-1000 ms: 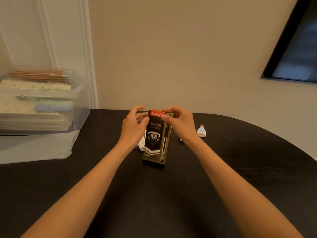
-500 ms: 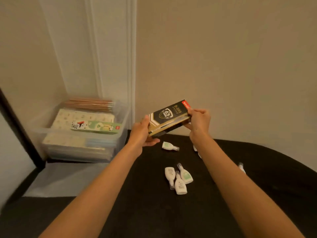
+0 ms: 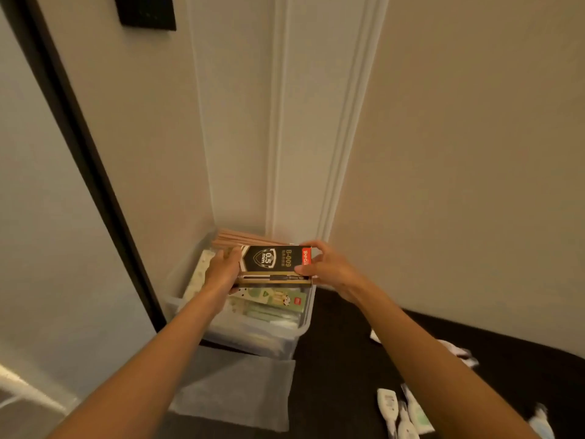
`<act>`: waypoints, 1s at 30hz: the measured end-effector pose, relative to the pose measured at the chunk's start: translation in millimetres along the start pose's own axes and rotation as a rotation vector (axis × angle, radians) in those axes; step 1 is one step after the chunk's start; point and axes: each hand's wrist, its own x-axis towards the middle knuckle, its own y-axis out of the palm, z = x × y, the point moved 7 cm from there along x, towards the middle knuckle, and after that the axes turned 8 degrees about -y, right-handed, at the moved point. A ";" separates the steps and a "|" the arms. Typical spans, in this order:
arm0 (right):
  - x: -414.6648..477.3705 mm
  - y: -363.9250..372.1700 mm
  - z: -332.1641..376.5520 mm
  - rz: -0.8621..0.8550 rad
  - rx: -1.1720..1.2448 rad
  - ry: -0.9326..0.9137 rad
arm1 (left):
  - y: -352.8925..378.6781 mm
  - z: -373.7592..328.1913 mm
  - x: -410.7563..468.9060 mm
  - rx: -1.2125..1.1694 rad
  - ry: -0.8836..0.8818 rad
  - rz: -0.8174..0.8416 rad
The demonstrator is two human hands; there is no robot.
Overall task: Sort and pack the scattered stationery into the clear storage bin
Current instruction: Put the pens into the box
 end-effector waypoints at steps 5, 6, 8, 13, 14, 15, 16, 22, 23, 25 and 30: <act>42.9 28.6 -5.1 0.028 -0.134 -0.112 | -15.3 -9.4 31.4 0.019 0.067 0.016; 48.5 33.4 -7.3 0.029 -0.156 -0.127 | -17.3 -9.8 35.4 0.029 0.067 0.004; 56.6 42.3 -13.7 0.038 -0.126 -0.128 | -22.5 -7.7 45.1 0.076 0.069 -0.043; 77.7 73.7 -38.1 0.132 0.106 -0.008 | -48.8 1.6 80.6 0.573 0.084 -0.218; 78.7 77.6 -42.6 0.144 0.143 0.016 | -49.9 1.4 83.9 0.701 0.134 -0.211; 79.4 79.7 -45.8 0.150 0.160 0.031 | -47.8 -0.2 85.2 0.823 0.214 -0.188; 79.5 81.4 -48.9 0.151 0.165 0.042 | -40.8 -2.2 83.4 0.938 0.314 -0.120; 76.9 88.7 -55.1 0.147 0.223 0.094 | 12.7 17.5 56.1 1.548 0.557 0.377; 76.4 88.1 -54.0 0.146 0.190 0.092 | 14.6 18.0 55.7 1.588 0.612 0.327; 78.2 75.8 -52.2 0.118 -0.136 0.018 | 16.4 20.0 55.6 1.617 0.694 0.253; 69.9 73.2 -68.2 0.383 -1.113 -0.244 | 12.1 22.2 58.9 1.645 0.683 0.226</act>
